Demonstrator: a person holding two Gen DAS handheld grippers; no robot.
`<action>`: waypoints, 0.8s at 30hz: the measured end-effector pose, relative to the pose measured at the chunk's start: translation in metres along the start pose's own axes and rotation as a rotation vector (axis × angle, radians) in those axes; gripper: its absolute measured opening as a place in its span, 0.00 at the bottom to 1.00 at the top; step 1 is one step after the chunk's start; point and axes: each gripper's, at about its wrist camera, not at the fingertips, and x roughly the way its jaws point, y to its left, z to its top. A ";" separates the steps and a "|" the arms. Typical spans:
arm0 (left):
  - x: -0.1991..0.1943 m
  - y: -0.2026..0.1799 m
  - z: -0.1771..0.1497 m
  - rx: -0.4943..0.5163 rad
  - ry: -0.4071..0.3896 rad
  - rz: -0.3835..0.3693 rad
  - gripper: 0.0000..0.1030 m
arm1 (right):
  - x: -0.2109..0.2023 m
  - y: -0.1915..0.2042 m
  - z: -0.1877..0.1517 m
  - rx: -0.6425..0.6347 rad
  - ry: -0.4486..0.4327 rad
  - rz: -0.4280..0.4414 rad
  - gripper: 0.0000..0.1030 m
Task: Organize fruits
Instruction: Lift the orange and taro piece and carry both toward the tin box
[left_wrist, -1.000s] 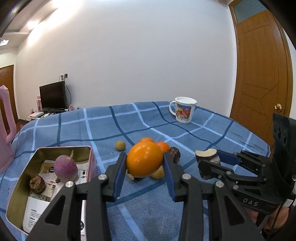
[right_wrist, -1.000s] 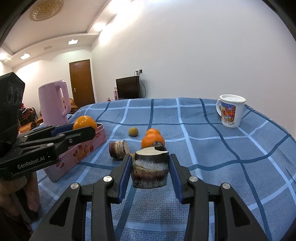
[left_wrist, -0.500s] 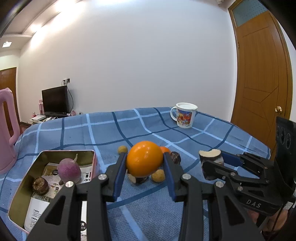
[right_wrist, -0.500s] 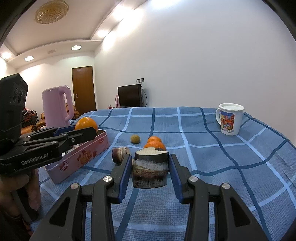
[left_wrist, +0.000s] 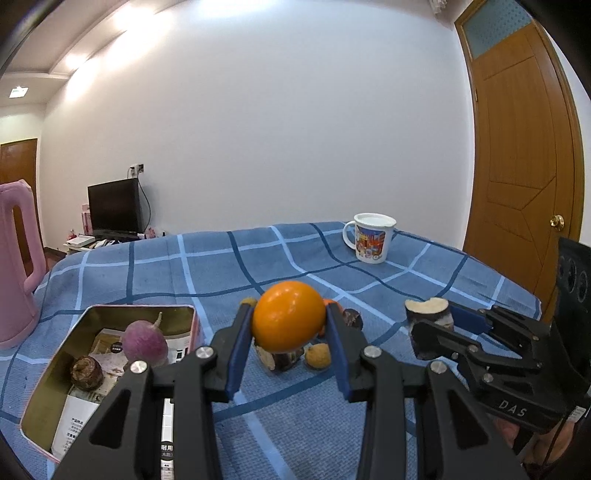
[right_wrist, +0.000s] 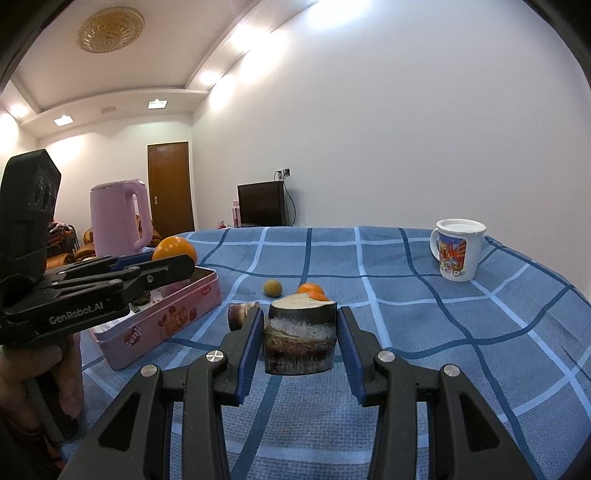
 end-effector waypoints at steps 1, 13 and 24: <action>-0.001 0.000 0.000 0.000 -0.004 0.001 0.39 | 0.000 0.000 0.000 -0.001 -0.002 0.000 0.41; -0.009 0.001 0.001 -0.003 -0.043 0.005 0.39 | -0.009 0.003 -0.001 -0.021 -0.059 0.003 0.41; -0.009 0.002 0.001 -0.010 -0.046 0.002 0.39 | -0.013 0.004 -0.002 -0.026 -0.083 -0.005 0.41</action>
